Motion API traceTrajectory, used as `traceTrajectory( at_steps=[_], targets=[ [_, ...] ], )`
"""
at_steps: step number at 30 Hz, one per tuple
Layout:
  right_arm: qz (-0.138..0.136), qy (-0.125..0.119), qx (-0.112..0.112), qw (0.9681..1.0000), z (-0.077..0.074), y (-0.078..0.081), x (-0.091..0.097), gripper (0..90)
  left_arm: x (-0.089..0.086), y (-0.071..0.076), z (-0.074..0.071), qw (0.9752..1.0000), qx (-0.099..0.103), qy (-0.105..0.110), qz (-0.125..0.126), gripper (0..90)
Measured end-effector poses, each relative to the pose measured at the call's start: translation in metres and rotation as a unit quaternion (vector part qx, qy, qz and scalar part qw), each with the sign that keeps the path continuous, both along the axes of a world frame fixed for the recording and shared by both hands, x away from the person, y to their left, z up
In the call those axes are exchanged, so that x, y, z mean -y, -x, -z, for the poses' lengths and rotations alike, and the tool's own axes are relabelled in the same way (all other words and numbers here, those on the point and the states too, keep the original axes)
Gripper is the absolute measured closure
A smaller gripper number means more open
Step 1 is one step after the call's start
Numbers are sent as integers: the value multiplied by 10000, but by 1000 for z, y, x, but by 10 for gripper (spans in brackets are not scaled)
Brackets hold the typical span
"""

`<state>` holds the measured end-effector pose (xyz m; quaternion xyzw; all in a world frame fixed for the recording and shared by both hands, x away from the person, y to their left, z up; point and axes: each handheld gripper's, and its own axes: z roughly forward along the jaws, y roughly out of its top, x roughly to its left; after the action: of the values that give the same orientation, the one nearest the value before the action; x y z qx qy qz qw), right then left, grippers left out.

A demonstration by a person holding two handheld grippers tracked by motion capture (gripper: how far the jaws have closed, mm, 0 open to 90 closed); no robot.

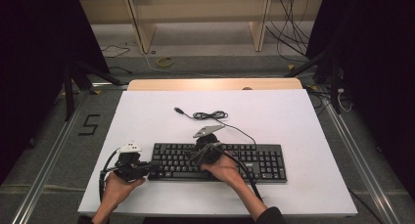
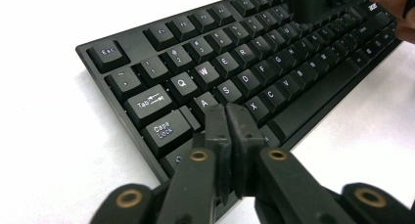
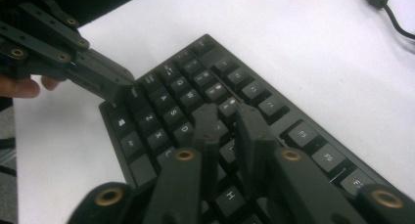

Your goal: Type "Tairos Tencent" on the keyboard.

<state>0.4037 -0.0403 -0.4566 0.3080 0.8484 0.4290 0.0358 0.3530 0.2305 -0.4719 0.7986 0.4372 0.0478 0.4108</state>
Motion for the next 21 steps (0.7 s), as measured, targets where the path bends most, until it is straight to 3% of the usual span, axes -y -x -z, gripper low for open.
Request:
traceTrajectory(
  at_steps=[7, 21],
  targets=[
    [27, 147, -51, 9999, 6, -4, -3, 899, 1, 0, 1, 9999, -25, -126, 17, 890],
    [40, 329, -104, 9994, 13, -7, -9, 900, 0, -2, 2, 9997, -105, -206, -30, 890]
  ],
)
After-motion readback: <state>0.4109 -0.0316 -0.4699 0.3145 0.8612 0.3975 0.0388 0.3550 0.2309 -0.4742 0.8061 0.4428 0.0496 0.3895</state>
